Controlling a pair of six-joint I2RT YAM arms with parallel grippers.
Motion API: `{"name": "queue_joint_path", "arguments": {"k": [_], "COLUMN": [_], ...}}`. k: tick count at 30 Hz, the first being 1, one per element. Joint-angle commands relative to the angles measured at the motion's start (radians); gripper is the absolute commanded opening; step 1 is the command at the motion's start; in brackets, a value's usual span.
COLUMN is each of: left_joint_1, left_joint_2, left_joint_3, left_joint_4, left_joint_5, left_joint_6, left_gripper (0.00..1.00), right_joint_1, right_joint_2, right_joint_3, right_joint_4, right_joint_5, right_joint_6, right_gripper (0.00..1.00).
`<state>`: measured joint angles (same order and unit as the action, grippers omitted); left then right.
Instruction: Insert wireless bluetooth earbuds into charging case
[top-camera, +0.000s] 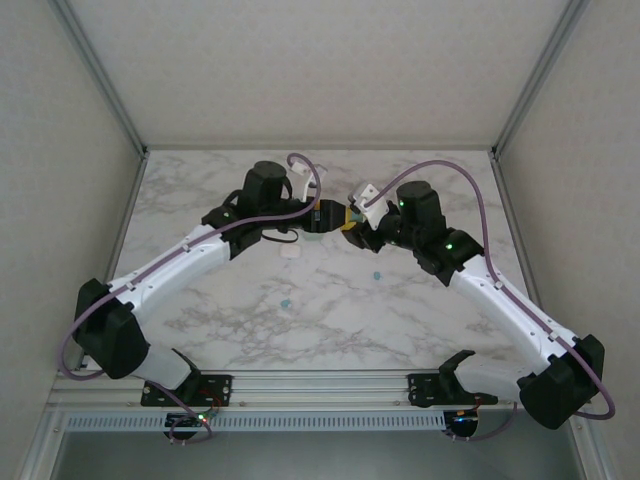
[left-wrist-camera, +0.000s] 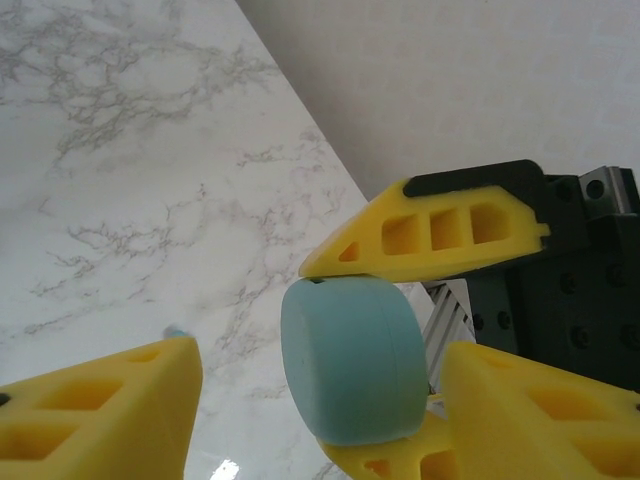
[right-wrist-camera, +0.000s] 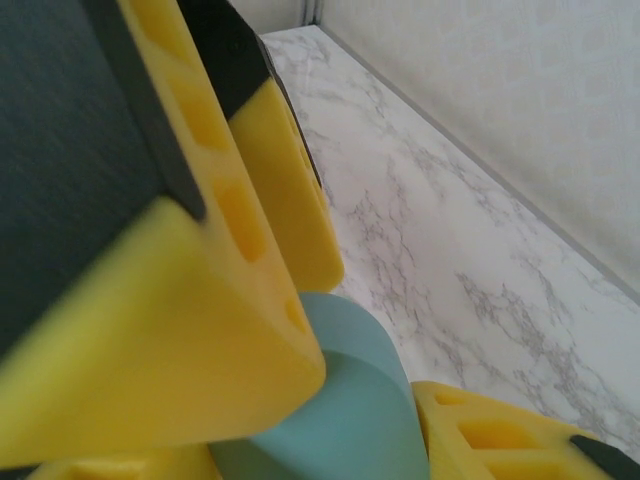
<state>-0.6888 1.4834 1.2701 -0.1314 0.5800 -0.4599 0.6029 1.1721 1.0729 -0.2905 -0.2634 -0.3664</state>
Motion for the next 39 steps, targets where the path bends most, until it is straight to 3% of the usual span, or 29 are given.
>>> {"name": "queue_joint_path", "arguments": {"k": [1,5,8,11,14,18,21,28,35,39], "left_joint_1": [-0.013,-0.014,-0.014,-0.012,-0.012,-0.008,-0.005,-0.003,-0.003,0.0], "left_joint_2": [0.021,0.025,0.02,0.012,0.005,-0.007,-0.018,-0.04,-0.057,-0.062], "left_joint_3": [0.03,0.034,0.037,0.045,0.055,0.064,0.063,0.053,0.05,0.044], "left_joint_4": [0.006,-0.004,-0.007,-0.02,-0.03,-0.042,-0.038,0.003,0.011,0.005], "left_joint_5": [0.045,0.059,0.052,0.015,0.005,0.045,0.084,0.127,0.127,0.119], "left_joint_6": [0.01,0.013,0.008,-0.018,-0.051,-0.077,-0.106,-0.164,-0.171,-0.165], "left_gripper": [0.6,0.5,0.36,0.23,0.17,0.16,0.16,0.17,0.17,0.17], "right_joint_1": [0.008,0.008,0.009,0.009,0.01,0.006,-0.016,-0.043,-0.048,-0.048], "right_joint_2": [-0.018,-0.016,-0.019,-0.034,-0.074,-0.153,-0.191,-0.164,-0.153,-0.174], "right_joint_3": [-0.011,-0.015,-0.02,-0.036,-0.093,-0.21,-0.26,-0.229,-0.221,-0.23], "right_joint_4": [0.061,0.069,0.068,0.065,0.1,0.201,0.267,0.308,0.32,0.322], "right_joint_5": [-0.03,-0.036,-0.036,-0.034,0.004,0.057,0.025,-0.074,-0.12,-0.111], "right_joint_6": [0.014,0.027,0.022,-0.003,-0.058,-0.179,-0.221,-0.166,-0.163,-0.159], "right_gripper": [0.43,0.43,0.45,0.49,0.55,0.6,0.63,0.64,0.53,0.52]}}
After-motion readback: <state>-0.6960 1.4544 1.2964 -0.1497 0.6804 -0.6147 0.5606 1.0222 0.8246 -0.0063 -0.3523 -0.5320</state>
